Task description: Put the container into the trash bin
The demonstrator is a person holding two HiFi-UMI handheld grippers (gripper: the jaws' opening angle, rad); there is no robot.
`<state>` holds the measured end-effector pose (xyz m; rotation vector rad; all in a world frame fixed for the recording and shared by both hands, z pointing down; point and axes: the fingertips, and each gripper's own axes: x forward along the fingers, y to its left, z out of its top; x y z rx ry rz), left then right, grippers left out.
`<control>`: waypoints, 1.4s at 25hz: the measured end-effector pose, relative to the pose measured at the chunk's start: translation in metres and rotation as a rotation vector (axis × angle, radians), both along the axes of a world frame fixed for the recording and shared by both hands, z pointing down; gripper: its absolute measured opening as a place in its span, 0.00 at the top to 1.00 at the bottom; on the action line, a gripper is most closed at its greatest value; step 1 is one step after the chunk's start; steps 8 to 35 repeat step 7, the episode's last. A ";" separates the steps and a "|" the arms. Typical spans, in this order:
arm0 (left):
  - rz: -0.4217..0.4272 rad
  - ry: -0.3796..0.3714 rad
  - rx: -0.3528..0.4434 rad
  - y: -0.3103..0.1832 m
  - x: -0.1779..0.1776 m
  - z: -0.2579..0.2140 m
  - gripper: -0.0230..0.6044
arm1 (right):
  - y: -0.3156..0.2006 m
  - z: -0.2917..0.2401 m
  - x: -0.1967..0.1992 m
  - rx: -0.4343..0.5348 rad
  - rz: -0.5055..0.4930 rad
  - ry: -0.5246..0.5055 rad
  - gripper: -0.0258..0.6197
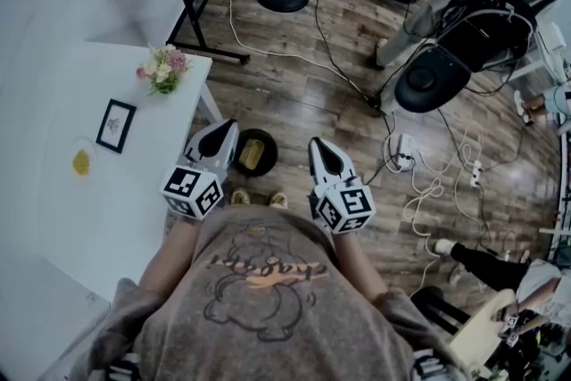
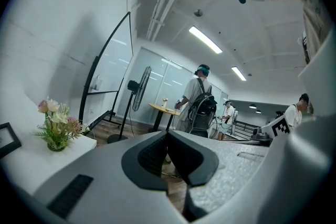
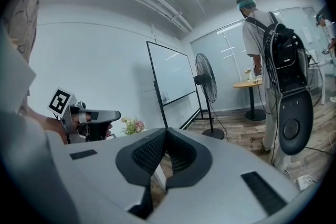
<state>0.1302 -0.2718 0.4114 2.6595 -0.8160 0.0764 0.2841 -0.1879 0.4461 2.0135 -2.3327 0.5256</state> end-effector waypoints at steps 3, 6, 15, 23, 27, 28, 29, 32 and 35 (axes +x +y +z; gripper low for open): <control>-0.005 -0.003 -0.005 -0.003 -0.003 0.002 0.96 | -0.001 0.002 0.004 -0.003 0.010 0.001 0.96; -0.011 -0.005 -0.009 -0.006 -0.006 0.005 0.96 | -0.001 0.007 0.004 -0.005 0.017 -0.004 0.96; -0.013 -0.005 -0.011 -0.007 -0.007 0.006 0.96 | -0.001 0.008 0.004 -0.005 0.019 -0.005 0.96; -0.013 -0.005 -0.011 -0.007 -0.007 0.006 0.96 | -0.001 0.008 0.004 -0.005 0.019 -0.005 0.96; -0.013 -0.005 -0.011 -0.007 -0.007 0.006 0.96 | -0.001 0.008 0.004 -0.005 0.019 -0.005 0.96; -0.013 -0.005 -0.011 -0.007 -0.007 0.006 0.96 | -0.001 0.008 0.004 -0.005 0.019 -0.005 0.96; -0.013 -0.005 -0.011 -0.007 -0.007 0.006 0.96 | -0.001 0.008 0.004 -0.005 0.019 -0.005 0.96; -0.013 -0.005 -0.011 -0.007 -0.007 0.006 0.96 | -0.001 0.008 0.004 -0.005 0.019 -0.005 0.96; -0.013 -0.005 -0.011 -0.007 -0.007 0.006 0.96 | -0.001 0.008 0.004 -0.005 0.019 -0.005 0.96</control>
